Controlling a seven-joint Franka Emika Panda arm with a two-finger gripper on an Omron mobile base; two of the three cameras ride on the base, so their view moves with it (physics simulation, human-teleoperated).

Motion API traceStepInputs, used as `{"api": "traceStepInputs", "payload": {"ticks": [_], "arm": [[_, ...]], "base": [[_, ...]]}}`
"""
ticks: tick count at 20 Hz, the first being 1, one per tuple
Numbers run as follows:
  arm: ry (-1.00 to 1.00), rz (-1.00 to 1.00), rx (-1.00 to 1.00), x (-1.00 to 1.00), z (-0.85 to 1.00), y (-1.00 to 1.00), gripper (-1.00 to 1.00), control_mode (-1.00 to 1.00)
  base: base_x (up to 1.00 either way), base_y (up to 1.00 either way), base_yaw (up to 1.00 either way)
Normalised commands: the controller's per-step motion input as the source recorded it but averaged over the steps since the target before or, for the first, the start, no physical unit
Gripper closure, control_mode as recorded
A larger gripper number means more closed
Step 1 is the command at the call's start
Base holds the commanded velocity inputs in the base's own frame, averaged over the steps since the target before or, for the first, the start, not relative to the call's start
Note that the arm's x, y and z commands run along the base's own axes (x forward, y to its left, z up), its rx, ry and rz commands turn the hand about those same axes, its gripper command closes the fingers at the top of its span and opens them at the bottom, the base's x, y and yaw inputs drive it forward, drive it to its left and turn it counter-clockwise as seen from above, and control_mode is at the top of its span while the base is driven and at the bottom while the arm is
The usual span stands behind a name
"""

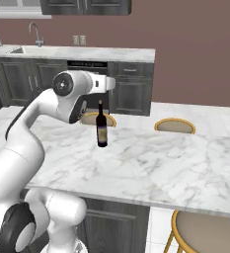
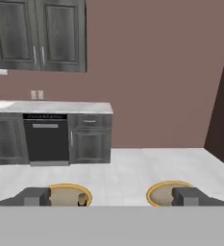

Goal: Get the candle and the wine from the cabinet and move them to the dining counter.

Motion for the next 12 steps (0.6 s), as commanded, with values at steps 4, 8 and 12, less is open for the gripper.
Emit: {"api": "traceStepInputs", "payload": {"ticks": [4, 8, 12], "arm": [[0.12, -0.06, 0.00, -0.73, 0.61, 0.00, -1.00, -1.00], [0.10, -0.03, 0.00, -0.77, 0.48, 0.00, -1.00, -1.00], [0.04, 0.00, 0.00, -0.76, 0.23, 0.00, -1.00, -1.00]], "base": [[0.00, 0.00, 0.00], [0.00, 0.00, 0.00], [0.00, 0.00, 0.00]]}}
